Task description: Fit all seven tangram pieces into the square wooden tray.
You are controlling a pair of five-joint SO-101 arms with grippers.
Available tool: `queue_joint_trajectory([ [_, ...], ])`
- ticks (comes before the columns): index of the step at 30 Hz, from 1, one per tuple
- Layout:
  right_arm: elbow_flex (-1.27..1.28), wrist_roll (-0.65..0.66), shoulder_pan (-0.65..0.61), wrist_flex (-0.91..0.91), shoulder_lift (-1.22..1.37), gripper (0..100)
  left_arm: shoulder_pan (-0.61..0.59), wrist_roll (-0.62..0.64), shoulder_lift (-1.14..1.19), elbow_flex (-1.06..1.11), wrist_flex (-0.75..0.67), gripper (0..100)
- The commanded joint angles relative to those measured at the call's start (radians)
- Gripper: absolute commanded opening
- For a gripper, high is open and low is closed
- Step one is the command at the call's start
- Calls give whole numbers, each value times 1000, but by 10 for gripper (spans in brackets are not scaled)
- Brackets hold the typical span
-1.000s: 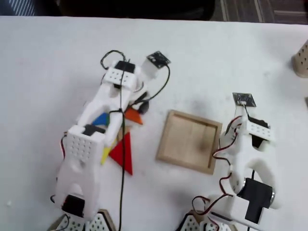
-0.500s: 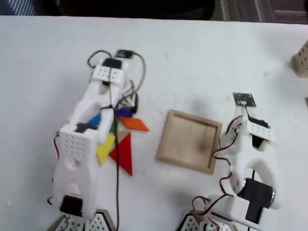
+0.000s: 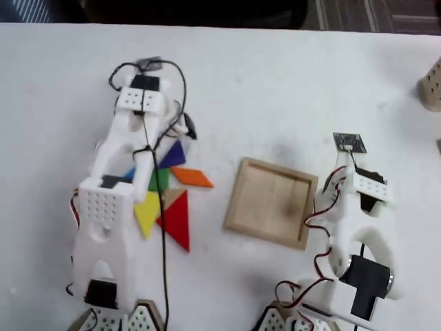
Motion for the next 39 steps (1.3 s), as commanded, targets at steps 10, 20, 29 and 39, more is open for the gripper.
queue_joint_trajectory([
  [10,2,12,-21,-4,-30,81,-10,-569,-110,97,-101,336],
  [20,2,12,-22,-5,-30,81,51,-554,-621,775,-494,338],
  [29,2,12,-18,-5,-30,80,33,-741,-464,801,-591,335],
  [39,2,12,-19,-5,-30,80,7,-746,-329,605,-423,335],
])
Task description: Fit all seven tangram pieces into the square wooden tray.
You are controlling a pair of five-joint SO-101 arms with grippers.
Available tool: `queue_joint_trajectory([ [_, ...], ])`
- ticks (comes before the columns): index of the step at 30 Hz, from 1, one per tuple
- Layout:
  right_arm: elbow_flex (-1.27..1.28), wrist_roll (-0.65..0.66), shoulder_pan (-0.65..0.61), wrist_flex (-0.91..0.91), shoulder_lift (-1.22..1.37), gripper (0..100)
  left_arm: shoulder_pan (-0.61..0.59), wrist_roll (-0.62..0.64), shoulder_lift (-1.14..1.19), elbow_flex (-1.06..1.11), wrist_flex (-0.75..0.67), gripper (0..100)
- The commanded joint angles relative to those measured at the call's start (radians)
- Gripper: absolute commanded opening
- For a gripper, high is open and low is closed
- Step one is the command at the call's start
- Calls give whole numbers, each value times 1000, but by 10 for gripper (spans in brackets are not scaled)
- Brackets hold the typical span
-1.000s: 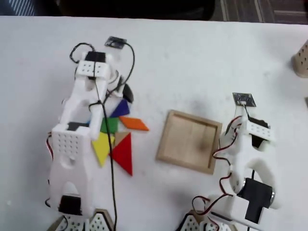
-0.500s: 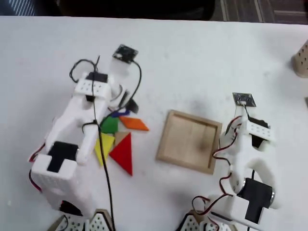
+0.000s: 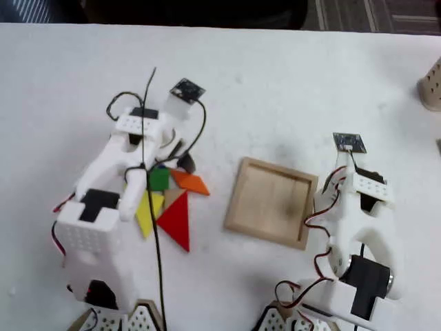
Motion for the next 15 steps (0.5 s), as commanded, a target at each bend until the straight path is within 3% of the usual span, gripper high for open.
queue_joint_trajectory([
  [1,2,12,-19,-5,-30,80,-22,-9,27,-121,83,335],
  [8,2,14,-21,-5,-30,80,-22,2,120,-247,133,321],
  [15,2,14,-21,-5,-30,80,21,3,128,-261,109,127],
])
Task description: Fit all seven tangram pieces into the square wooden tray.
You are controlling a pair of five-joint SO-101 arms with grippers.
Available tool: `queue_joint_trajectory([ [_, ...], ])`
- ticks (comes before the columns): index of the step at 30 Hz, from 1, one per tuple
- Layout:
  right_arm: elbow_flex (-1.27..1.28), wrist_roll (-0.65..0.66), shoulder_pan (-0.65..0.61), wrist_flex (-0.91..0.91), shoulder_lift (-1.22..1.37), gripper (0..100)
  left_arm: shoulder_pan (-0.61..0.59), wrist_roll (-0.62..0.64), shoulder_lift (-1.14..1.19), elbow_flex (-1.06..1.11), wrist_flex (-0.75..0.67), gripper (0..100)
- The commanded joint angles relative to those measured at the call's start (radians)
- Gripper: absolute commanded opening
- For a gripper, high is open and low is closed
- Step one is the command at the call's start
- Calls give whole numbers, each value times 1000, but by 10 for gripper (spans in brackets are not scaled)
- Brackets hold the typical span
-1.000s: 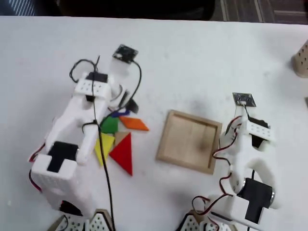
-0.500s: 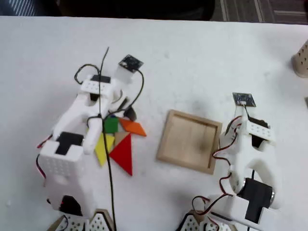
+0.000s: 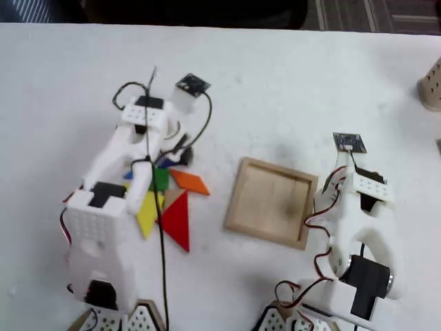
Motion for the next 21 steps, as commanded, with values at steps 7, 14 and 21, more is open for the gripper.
queue_joint_trajectory([
  [7,2,14,-21,-5,-30,80,-5,71,-2,-41,-23,142],
  [14,2,14,-21,-5,-30,80,-7,144,-4,-43,-21,142],
  [21,0,14,-21,-5,-30,80,-5,315,-108,-35,29,142],
])
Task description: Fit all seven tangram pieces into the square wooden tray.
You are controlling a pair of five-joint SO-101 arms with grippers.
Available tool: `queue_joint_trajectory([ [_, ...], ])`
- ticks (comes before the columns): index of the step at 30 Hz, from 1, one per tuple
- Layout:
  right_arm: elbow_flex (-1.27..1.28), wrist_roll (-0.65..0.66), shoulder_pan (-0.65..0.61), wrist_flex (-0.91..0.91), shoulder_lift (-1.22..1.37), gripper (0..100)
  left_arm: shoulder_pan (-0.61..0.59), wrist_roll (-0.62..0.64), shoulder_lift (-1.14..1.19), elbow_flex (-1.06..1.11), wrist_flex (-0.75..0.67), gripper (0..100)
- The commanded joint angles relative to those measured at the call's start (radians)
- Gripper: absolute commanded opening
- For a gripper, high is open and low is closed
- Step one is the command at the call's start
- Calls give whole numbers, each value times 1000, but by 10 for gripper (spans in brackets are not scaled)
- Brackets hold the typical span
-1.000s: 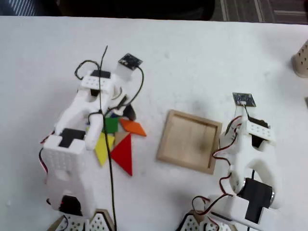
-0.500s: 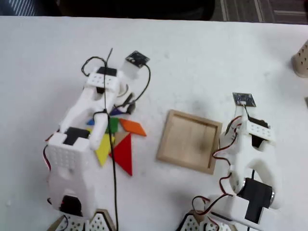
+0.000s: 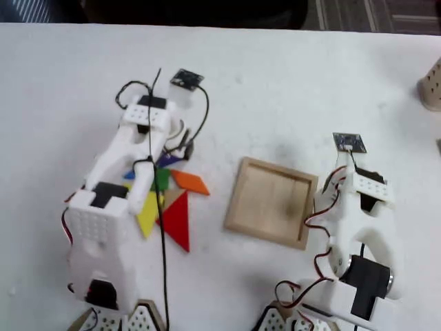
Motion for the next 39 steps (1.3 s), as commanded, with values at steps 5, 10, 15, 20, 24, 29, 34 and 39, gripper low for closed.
queue_joint_trajectory([
  [5,0,14,-21,-5,-30,80,1,189,-150,-32,57,142],
  [10,0,14,-21,-5,-30,80,61,226,-228,-31,83,142],
  [15,0,11,-15,-12,-30,80,223,226,-315,-31,170,142],
  [20,0,6,-10,-16,-30,80,414,215,-337,-31,183,146],
  [24,0,6,15,-18,-30,80,526,72,-280,-29,138,144],
  [29,0,5,15,-18,-30,80,601,9,-128,-37,29,146],
  [34,0,5,15,-18,-30,80,595,9,-45,-41,-46,167],
  [39,0,5,10,-18,-30,80,602,15,-45,-32,-41,279],
])
